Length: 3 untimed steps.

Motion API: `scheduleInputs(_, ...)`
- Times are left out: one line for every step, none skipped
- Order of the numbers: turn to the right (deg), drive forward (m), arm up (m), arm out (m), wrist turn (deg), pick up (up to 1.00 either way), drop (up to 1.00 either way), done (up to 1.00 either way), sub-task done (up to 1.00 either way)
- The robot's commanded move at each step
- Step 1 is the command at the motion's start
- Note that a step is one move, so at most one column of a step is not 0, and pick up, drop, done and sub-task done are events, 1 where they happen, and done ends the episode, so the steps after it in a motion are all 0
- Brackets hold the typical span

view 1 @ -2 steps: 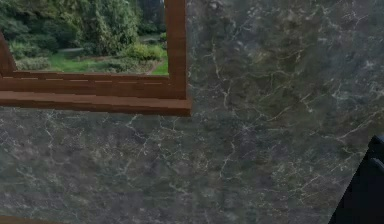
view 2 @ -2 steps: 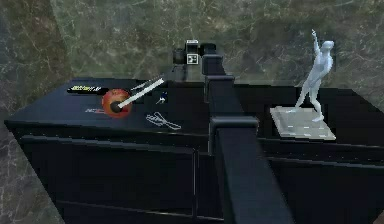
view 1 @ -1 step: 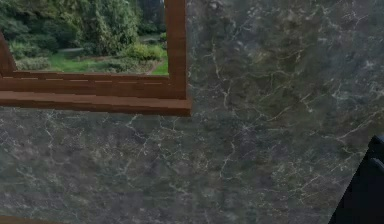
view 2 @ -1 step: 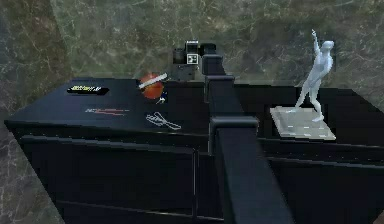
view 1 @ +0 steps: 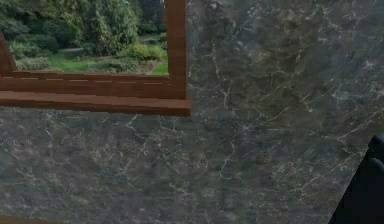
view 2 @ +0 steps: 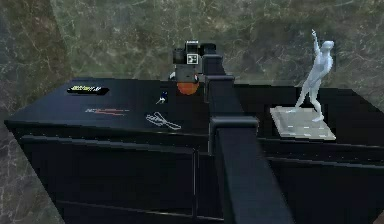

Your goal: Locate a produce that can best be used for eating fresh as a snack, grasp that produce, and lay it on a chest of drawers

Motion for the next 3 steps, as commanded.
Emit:
scheduleInputs(0.0, 0.0, -0.12, 0.0, 0.0, 0.0, 0.0, 0.0, 0.0)
scheduleInputs(0.0, 0.0, 0.0, 0.0, 0.0, 0.0, 1.0, 0.0, 0.0)
scheduleInputs(0.0, 0.0, 0.0, -0.1, 0.0, 0.0, 0.0, 0.0, 0.0)
